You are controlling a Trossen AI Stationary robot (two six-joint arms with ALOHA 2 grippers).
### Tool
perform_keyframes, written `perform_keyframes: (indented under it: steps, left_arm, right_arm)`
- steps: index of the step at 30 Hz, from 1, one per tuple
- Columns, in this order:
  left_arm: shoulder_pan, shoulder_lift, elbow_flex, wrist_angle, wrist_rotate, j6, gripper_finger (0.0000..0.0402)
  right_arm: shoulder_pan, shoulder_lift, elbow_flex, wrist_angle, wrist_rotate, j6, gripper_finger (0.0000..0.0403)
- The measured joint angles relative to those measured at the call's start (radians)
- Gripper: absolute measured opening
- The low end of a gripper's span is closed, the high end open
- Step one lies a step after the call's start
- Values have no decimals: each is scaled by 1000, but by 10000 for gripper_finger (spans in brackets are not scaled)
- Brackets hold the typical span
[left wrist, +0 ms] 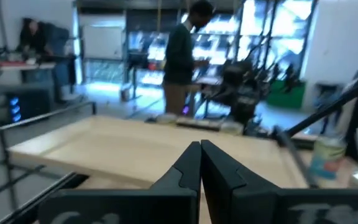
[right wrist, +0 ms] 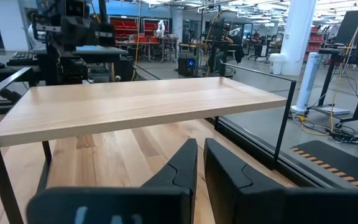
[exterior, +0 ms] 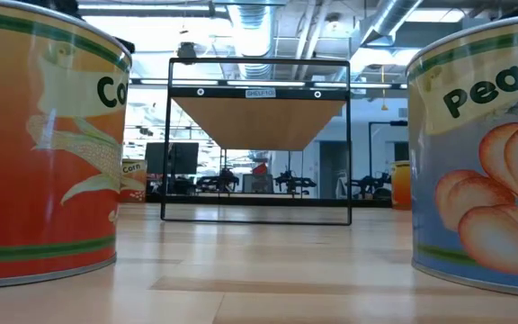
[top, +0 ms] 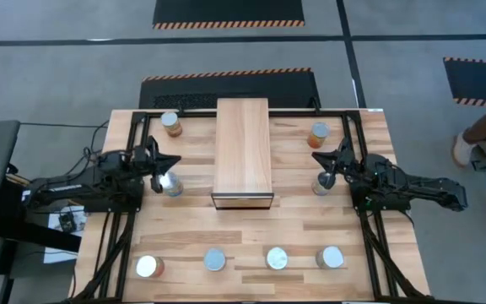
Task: Pick and place cans onto a shelf
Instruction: Put the top canned tomatoes on the shelf
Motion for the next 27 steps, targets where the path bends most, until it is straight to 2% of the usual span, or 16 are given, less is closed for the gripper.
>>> perform_keyframes:
  steps: [3, 7, 10, 12, 14, 17, 21, 27]
  left_arm:
    - [10, 105, 89, -82, -19, -21, 0]
    - [0, 246, 217, -208, 45, -12, 0]
    - [-43, 340, 310, -313, 96, -6, 0]
    - [-91, 392, 365, -400, 95, -29, 0]
    - [-152, 440, 418, -498, 65, -59, 0]
    - [-253, 506, 496, -659, -42, -133, 0]
    - [-347, 594, 576, -856, -172, -294, 0]
    - [-382, 723, 591, -1048, -176, -523, 7]
  right_arm:
    - [0, 0, 0, 0, 0, 0, 56]
    - [0, 0, 0, 0, 0, 0, 56]
    - [0, 0, 0, 0, 0, 0, 56]
    - [0, 0, 0, 0, 0, 0, 56]
    - [0, 0, 0, 0, 0, 0, 56]
    - [0, 0, 0, 0, 0, 0, 56]
    - [0, 0, 0, 0, 0, 0, 56]
    - [0, 0, 0, 0, 0, 0, 56]
